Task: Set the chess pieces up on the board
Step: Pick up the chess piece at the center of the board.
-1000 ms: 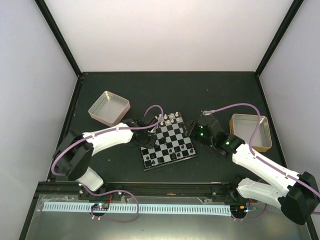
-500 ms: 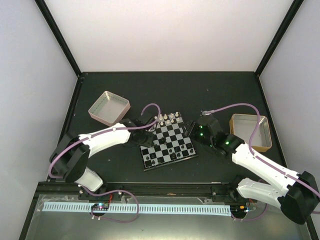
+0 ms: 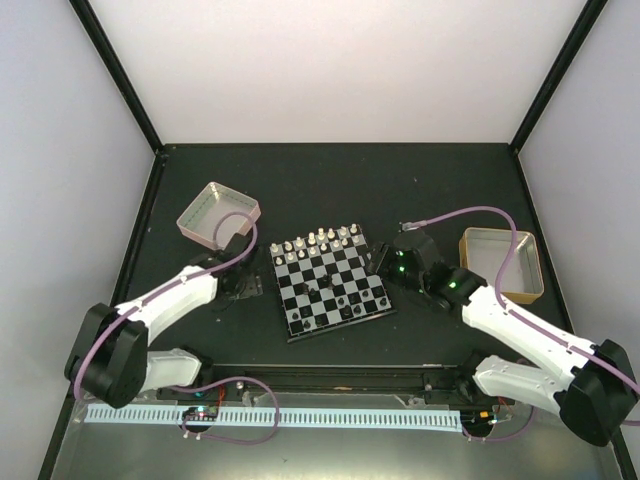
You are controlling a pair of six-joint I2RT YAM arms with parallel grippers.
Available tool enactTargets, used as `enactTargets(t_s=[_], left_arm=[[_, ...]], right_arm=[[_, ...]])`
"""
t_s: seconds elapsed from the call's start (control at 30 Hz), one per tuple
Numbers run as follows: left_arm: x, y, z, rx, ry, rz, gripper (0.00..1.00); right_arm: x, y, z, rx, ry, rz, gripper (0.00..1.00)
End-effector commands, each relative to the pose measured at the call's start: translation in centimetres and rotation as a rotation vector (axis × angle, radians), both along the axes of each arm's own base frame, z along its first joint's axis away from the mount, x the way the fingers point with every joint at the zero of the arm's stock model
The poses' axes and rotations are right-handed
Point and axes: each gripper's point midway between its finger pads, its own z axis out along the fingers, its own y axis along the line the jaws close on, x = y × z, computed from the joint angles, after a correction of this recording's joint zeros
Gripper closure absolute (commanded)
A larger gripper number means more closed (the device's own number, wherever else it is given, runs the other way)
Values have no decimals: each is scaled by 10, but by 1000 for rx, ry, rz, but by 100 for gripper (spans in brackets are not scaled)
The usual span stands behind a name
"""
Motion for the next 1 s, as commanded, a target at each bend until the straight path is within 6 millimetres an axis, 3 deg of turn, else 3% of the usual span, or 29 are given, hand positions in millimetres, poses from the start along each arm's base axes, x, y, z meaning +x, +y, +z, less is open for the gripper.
enactTargets(t_s=[0.0, 0.1, 0.3, 0.63, 0.97], left_arm=[[7, 22, 6, -15, -56, 122, 19], [16, 29, 7, -28, -71, 137, 16], [42, 44, 6, -31, -97, 187, 18], [72, 71, -3, -45, -134, 311, 45], [84, 72, -14, -72, -143, 326, 62]], right_arm=[[3, 3, 0, 4, -12, 9, 41], [4, 4, -1, 6, -8, 13, 41], [3, 5, 0, 8, -8, 16, 41], [4, 4, 1, 0, -11, 15, 41], [5, 4, 3, -7, -15, 17, 41]])
